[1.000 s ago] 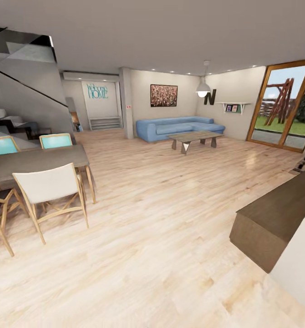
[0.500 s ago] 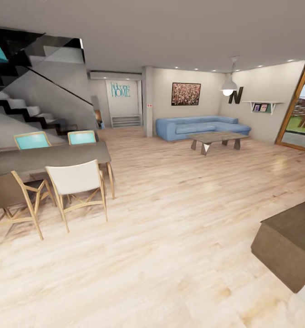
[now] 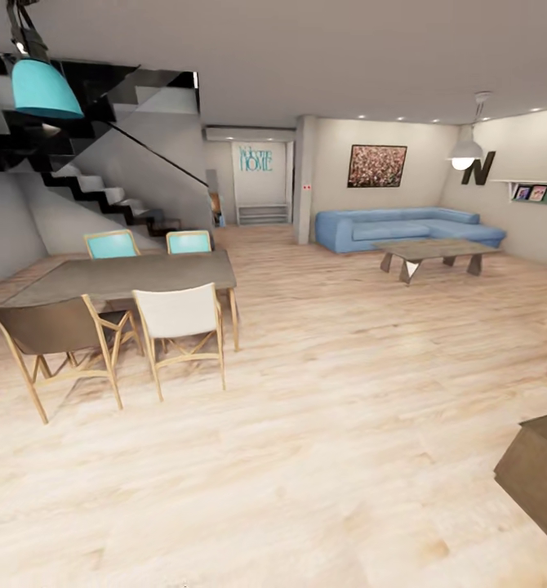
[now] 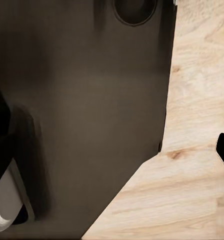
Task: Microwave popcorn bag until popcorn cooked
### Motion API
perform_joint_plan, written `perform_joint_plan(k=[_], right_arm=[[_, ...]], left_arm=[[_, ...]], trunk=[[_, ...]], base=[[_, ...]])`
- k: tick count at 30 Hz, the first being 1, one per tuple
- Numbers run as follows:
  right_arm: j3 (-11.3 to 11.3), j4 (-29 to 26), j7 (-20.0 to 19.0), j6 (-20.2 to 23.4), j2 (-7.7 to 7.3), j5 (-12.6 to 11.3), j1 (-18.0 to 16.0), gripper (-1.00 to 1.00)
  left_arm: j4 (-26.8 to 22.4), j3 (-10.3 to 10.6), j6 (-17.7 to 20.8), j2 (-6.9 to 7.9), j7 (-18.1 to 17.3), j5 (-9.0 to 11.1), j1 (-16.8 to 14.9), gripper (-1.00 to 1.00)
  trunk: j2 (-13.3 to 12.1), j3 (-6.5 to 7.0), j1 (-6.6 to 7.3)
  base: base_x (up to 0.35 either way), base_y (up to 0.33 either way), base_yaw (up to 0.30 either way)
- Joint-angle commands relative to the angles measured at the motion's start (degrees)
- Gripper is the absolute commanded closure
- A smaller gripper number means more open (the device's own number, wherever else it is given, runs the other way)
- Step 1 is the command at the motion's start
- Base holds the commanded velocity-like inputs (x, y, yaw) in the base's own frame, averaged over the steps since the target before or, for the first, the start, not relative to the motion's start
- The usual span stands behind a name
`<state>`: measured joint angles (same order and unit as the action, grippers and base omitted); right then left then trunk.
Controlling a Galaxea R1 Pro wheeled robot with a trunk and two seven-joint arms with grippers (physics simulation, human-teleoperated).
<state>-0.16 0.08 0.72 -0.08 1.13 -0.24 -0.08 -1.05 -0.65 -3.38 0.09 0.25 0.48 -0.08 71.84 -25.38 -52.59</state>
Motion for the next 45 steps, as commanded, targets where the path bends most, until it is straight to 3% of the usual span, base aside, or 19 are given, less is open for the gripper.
perform_joint_plan(k=[1,15,45], right_arm=[[0.0,0.0,0.1,0.0,0.01,0.0,0.0,-1.0],[0.0,0.0,0.1,0.0,0.01,0.0,0.0,-1.0],[0.0,0.0,0.1,-0.2,0.1,0.0,0.0,-1.0]], left_arm=[[0.0,-0.1,-0.1,0.0,0.1,0.0,0.0,-1.0],[0.0,-0.1,-0.1,0.0,0.1,0.0,0.0,-1.0],[0.0,-0.1,-0.2,0.0,0.0,0.0,0.0,-1.0]], trunk=[[-0.4,0.11,0.23],[-6.0,2.05,3.3],[-6.0,0.87,3.3]], base=[[0.0,0.0,0.298],[0.0,0.0,0.298],[0.0,0.0,0.298]])
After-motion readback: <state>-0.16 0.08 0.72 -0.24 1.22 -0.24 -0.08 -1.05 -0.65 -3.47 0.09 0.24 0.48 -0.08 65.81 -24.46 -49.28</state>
